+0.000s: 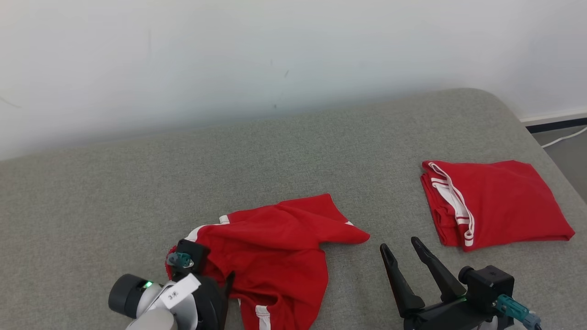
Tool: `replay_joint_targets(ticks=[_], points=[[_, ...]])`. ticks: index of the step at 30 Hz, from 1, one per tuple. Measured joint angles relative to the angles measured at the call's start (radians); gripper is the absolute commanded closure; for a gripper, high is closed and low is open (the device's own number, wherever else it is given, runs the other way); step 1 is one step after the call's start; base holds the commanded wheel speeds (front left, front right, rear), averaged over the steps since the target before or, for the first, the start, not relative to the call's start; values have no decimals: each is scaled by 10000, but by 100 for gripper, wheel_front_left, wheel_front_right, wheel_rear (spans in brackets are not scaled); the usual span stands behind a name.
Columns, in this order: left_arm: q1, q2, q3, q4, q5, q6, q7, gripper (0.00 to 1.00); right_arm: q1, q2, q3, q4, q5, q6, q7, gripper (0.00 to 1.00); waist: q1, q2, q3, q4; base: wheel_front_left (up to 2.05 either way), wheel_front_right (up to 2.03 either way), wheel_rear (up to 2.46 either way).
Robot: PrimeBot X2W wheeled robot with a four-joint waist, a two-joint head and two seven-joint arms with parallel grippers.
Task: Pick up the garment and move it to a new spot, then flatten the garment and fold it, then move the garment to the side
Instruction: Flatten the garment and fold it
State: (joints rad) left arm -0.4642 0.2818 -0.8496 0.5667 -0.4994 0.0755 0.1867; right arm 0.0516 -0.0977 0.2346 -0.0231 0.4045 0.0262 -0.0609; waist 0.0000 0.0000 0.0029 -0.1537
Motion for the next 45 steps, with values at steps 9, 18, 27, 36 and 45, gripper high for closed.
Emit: replay_joint_targets(ticks=[9, 18, 27, 36, 45], points=[[-157, -153, 349, 188, -405, 136, 1154, 100, -1, 13, 46, -4, 0, -10, -2, 0, 0, 0, 122, -72, 0, 0, 0], [-197, -27, 372, -397, -754, 10, 1384, 100, -4, 19, 29, 40, 0, -58, -10, 0, 0, 0, 169, -125, 0, 0, 0], [621, 704, 911, -2464, -1678, -924, 729, 100, 42, 0, -86, 163, 65, -92, -25, 0, 0, 0, 23, 57, 0, 0, 0], [2528, 1881, 982, -4385, -2828, -1563, 857, 100, 111, -2, -63, 165, 75, -92, -25, 0, 0, 0, -110, 224, 0, 0, 0], [3339, 2993, 1066, -4082, -2815, -669, 2088, 100, 229, -23, -58, 100, 75, -92, -23, 0, 0, 0, -55, 300, 0, 0, 0]])
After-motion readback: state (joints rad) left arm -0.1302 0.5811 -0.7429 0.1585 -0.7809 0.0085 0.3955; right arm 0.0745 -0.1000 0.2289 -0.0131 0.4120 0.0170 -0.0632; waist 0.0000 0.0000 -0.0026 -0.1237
